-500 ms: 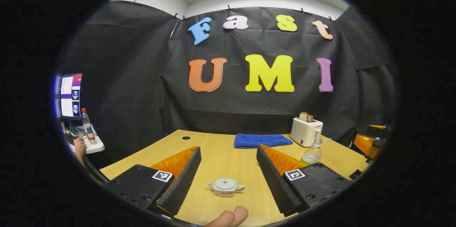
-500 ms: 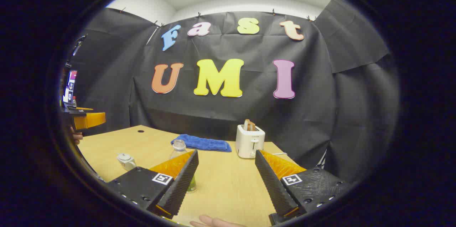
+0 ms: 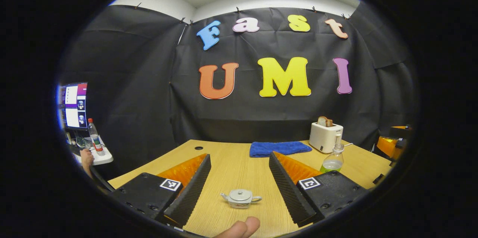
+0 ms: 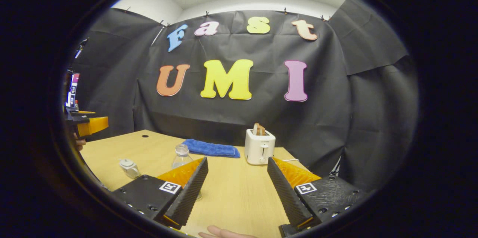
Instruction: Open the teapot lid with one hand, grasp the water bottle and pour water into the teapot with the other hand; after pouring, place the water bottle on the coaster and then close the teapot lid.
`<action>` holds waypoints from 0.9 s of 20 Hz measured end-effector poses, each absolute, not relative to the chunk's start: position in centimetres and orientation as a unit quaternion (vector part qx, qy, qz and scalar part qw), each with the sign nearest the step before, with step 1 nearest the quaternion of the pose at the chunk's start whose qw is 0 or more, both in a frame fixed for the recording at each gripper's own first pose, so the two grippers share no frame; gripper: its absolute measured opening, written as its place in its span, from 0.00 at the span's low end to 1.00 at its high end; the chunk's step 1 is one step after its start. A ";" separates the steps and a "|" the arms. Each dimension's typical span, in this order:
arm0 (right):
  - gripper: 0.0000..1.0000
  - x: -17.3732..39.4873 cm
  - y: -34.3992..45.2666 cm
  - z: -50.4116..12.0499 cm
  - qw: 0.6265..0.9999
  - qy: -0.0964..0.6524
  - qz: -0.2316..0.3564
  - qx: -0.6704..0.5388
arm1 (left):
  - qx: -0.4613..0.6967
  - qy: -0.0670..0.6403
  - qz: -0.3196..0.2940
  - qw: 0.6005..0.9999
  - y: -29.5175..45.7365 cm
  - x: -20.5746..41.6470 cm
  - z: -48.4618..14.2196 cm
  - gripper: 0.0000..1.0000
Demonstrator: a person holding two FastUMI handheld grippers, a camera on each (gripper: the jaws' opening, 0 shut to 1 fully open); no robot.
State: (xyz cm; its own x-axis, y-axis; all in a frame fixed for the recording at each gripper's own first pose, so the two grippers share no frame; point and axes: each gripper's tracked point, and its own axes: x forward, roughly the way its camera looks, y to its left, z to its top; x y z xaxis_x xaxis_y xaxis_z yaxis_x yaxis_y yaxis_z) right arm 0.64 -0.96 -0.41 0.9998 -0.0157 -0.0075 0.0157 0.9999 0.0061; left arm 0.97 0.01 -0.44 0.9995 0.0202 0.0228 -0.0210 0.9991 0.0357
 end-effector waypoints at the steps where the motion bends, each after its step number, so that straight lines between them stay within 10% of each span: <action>1: 0.95 0.7 -1.1 -0.4 1.000 0.002 -0.009 0.004 | 0.019 -0.010 0.010 1.000 0.2 1.1 -0.7 0.98; 18: 0.96 1.8 -1.0 -1.9 1.000 0.020 -0.016 -0.007 | 0.001 0.013 -0.004 1.000 0.5 8.1 -6.6 0.99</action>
